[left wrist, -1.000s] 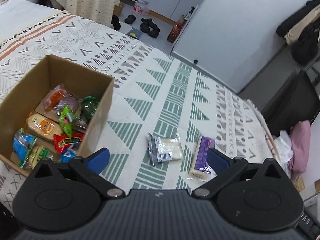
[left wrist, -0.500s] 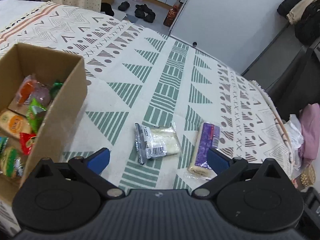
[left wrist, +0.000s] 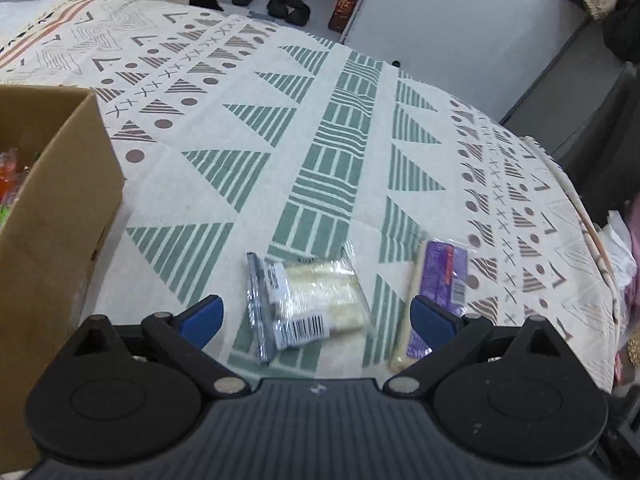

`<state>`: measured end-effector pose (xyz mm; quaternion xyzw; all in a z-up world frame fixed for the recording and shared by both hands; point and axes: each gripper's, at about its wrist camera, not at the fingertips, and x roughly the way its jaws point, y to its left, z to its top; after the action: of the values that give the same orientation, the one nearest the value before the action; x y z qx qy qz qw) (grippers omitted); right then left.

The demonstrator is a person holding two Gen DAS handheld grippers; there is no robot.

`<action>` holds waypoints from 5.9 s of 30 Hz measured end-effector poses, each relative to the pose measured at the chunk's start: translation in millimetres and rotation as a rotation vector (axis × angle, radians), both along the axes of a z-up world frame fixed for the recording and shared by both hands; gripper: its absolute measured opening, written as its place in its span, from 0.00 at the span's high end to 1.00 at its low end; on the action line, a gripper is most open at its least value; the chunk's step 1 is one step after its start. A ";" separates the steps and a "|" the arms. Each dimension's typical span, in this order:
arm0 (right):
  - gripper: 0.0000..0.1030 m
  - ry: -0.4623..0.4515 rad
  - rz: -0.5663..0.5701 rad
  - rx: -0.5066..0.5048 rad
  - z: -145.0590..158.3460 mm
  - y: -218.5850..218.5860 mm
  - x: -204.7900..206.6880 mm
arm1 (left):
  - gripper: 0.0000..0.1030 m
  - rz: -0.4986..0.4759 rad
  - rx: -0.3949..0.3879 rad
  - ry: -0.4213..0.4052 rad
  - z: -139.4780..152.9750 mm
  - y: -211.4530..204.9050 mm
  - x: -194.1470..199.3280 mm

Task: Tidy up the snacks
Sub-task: 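Grasp the clear bread roll with the left gripper while the right grasps the purple stick snack, then lift both held snacks and carry them over the cardboard box, then open both grippers to drop the snacks into the box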

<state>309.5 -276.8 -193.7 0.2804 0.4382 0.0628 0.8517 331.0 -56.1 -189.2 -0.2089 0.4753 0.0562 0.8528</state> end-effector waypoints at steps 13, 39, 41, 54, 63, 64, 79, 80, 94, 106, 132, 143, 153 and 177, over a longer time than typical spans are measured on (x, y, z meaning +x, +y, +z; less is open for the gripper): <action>0.22 0.031 0.011 -0.031 -22.3 17.0 25.6 | 0.11 0.023 0.094 0.103 -29.3 -8.8 27.0; 0.62 0.019 0.180 -0.189 -34.6 68.9 35.9 | 0.47 0.064 0.040 0.096 -12.4 46.0 -39.6; 0.65 0.034 0.180 -0.192 -33.1 68.2 31.1 | 0.47 0.061 0.038 0.094 -10.6 46.2 -44.0; 0.65 0.207 0.196 -0.182 -21.5 59.8 -16.2 | 0.47 -0.024 0.017 0.107 -4.2 35.2 -70.3; 0.50 0.229 0.138 -0.161 -17.4 52.3 -30.5 | 0.35 -0.046 0.063 0.147 -9.9 30.4 -77.0; 0.43 0.216 0.134 -0.164 -15.5 51.7 -30.4 | 0.34 -0.042 0.072 0.144 -9.4 30.8 -77.8; 0.44 0.177 0.205 -0.297 -27.5 76.0 -19.2 | 0.31 -0.002 0.167 0.133 -21.9 14.6 -75.9; 0.51 0.178 0.206 -0.317 -28.1 76.7 -19.4 | 0.33 -0.005 0.172 0.129 -21.8 14.1 -76.1; 0.67 0.077 0.162 -0.248 2.3 63.9 -37.1 | 0.47 0.006 0.129 0.032 14.1 24.4 -86.9; 0.67 -0.044 0.133 -0.183 49.8 70.4 -61.8 | 0.47 0.016 0.083 -0.104 70.6 35.4 -107.5; 0.68 -0.211 0.274 -0.121 112.4 151.6 -58.2 | 0.47 0.218 0.020 -0.203 118.2 137.9 -124.2; 0.68 -0.190 0.361 -0.092 102.5 203.1 -51.4 | 0.47 0.325 -0.010 -0.180 109.9 191.1 -124.5; 0.68 -0.157 0.431 -0.087 87.0 244.0 -45.8 | 0.44 0.389 -0.042 -0.130 90.5 216.1 -120.5; 0.64 -0.127 0.383 -0.064 89.9 217.2 -60.3 | 0.14 0.297 0.005 -0.096 116.4 190.0 -141.8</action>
<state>249.2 -59.5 -103.7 0.1602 0.4308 0.2270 0.8586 189.3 133.9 -72.8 -0.2774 0.3975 0.1730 0.8574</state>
